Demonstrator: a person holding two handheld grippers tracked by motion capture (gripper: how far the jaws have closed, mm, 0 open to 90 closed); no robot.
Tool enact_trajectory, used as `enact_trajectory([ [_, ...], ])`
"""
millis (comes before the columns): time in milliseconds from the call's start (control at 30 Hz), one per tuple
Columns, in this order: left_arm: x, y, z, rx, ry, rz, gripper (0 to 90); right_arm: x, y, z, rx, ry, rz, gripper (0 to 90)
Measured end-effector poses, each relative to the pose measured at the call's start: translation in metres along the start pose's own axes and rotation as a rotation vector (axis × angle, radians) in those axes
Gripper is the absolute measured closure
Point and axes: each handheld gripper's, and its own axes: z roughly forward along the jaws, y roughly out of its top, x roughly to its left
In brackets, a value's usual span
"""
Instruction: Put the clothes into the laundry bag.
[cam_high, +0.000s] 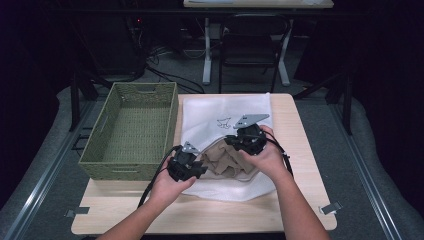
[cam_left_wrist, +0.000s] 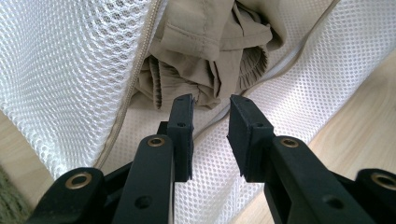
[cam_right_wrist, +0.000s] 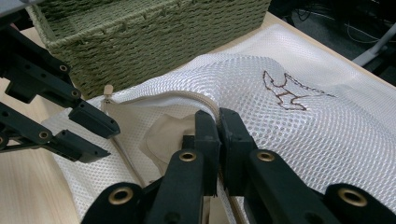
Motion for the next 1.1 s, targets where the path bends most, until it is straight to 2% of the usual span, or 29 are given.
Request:
enact_trajectory([
  [167, -0.001, -0.004, -0.002, -0.009, -0.002, -0.007, 70.3, 0.001, 0.001, -0.001, 0.002, 0.004, -0.005, 87.1],
  [467, -0.004, -0.010, -0.008, -0.005, -0.001, 0.018, 68.4, 0.002, 0.000, -0.003, 0.007, 0.008, -0.009, 87.1],
  [667, -0.009, -0.016, -0.010, -0.017, -0.031, 0.031, 64.7, 0.003, 0.001, -0.007, -0.004, 0.007, -0.012, 87.2],
  [833, -0.014, -0.023, -0.006, 0.007, -0.046, 0.052, 63.8, 0.003, 0.000, -0.009, -0.004, 0.013, -0.017, 87.2],
  [900, -0.015, -0.025, -0.004, 0.003, -0.042, 0.048, 63.4, 0.004, 0.000, -0.009, -0.002, 0.013, -0.016, 87.2],
  [1067, -0.017, -0.024, 0.003, -0.009, -0.057, 0.044, 62.9, 0.004, -0.001, -0.007, 0.005, 0.015, -0.020, 87.1],
  [1100, -0.018, -0.022, 0.007, 0.001, -0.066, 0.053, 62.9, 0.004, -0.001, -0.007, 0.005, 0.015, -0.021, 87.1],
])
